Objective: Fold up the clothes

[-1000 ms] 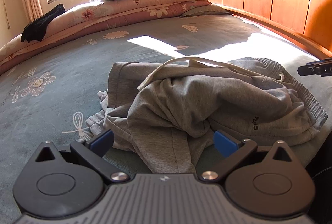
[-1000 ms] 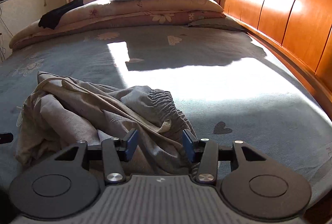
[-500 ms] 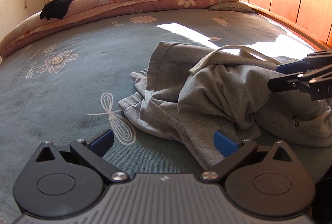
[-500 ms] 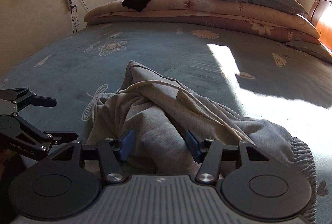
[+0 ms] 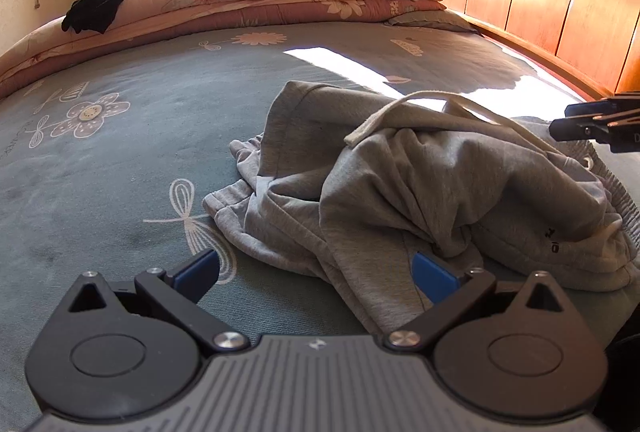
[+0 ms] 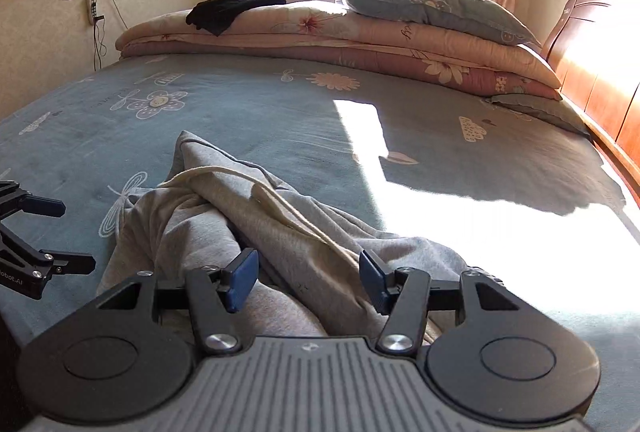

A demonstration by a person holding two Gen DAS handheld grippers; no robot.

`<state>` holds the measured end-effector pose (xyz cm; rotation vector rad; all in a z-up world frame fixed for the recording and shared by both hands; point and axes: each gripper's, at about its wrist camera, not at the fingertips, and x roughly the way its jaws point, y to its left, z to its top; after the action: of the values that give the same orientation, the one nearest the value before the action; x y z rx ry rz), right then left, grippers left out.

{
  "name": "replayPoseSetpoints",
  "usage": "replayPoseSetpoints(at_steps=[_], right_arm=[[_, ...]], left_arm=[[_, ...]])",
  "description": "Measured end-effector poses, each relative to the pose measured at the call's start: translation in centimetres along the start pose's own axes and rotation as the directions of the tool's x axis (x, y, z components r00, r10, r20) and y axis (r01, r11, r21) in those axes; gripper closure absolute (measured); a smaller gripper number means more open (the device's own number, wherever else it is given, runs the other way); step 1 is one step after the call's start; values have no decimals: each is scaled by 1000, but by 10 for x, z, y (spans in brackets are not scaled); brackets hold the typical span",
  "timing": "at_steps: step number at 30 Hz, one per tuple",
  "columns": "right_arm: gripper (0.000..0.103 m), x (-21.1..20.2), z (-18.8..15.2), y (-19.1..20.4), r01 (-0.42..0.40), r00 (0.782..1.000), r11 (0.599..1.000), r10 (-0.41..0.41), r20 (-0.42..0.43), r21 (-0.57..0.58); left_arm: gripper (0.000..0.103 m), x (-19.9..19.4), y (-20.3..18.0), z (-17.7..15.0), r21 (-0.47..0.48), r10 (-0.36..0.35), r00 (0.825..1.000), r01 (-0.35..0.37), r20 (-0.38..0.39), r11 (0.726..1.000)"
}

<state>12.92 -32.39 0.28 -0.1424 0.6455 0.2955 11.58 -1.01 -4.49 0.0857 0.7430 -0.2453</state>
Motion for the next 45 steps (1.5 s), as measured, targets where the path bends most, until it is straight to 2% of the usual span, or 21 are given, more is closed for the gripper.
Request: replayPoseSetpoints(at_steps=[4, 6, 9, 12, 15, 16, 17, 20, 21, 23, 26, 29, 30, 32, 34, 35, 36, 37, 39, 42, 45], right_arm=[[37, 5, -8, -58, 79, 997, 990, -77, -16, 115], [34, 12, -15, -91, 93, 995, 977, -88, -35, 194], [33, 25, -25, -140, 65, 997, 939, -47, -62, 337], [30, 37, -37, -186, -65, 994, 852, 101, -42, 520], [27, 62, -47, -219, -209, 956, 727, 292, -19, 654], [27, 71, -50, -225, -223, 944, 701, 328, -28, 677], [27, 79, -53, -228, -213, 940, 694, 337, -50, 688], [26, 94, -56, -229, -165, 945, 725, 309, -101, 669], [26, 96, -58, -230, -181, 941, 714, 325, -91, 676], [24, 102, -64, -233, -241, 919, 668, 390, -54, 704], [23, 115, -74, -235, -258, 880, 599, 469, -71, 758], [23, 115, -83, -235, -331, 840, 518, 543, -5, 789], [23, 114, -84, -235, -359, 830, 506, 557, 20, 785], [23, 110, -80, -231, -400, 826, 517, 561, 53, 757], [23, 105, -70, -222, -442, 827, 563, 557, 74, 698], [28, 103, -65, -215, -447, 832, 594, 551, 67, 668], [35, 98, -60, -206, -429, 849, 642, 527, 41, 635], [57, 92, -55, -196, -403, 869, 693, 494, 13, 597], [73, 77, -48, -178, -364, 901, 773, 434, -15, 519], [83, 41, -47, -154, -358, 919, 827, 395, 6, 433], [86, 4, -53, -119, -386, 914, 863, 406, 9, 326]], left_arm=[[1, -2, -11, 13, 30, -9, 1000, 8, 24, 1000], [1, -3, -18, 21, 45, -16, 999, 14, 37, 999], [1, -1, -31, 29, 73, -28, 998, 25, 50, 997], [1, 2, -43, 31, 91, -58, 998, 54, 37, 994], [1, 6, -51, 29, 106, -71, 997, 69, 15, 992], [1, 9, -54, 29, 111, -71, 997, 70, 5, 991], [1, 11, -57, 29, 114, -68, 998, 68, -4, 991], [1, 14, -62, 30, 120, -58, 998, 60, -22, 991], [1, 15, -63, 31, 123, -55, 998, 58, -25, 991], [1, 15, -66, 34, 131, -53, 998, 56, -27, 990], [1, 16, -72, 37, 139, -47, 999, 50, -27, 989], [1, 17, -78, 38, 146, -62, 998, 65, -27, 987], [1, 18, -80, 37, 151, -66, 997, 70, -31, 986], [1, 21, -85, 37, 159, -66, 997, 71, -38, 985], [1, 20, -88, 37, 159, -71, 997, 76, -34, 984], [1, 19, -89, 37, 158, -76, 997, 80, -31, 984], [1, 16, -90, 37, 156, -79, 997, 82, -26, 984], [1, 12, -90, 36, 158, -81, 997, 82, -18, 984], [1, 5, -89, 35, 163, -81, 997, 80, 0, 983], [1, -6, -84, 32, 160, -63, 998, 59, 19, 985], [1, -15, -78, 29, 150, -48, 998, 43, 34, 988]])
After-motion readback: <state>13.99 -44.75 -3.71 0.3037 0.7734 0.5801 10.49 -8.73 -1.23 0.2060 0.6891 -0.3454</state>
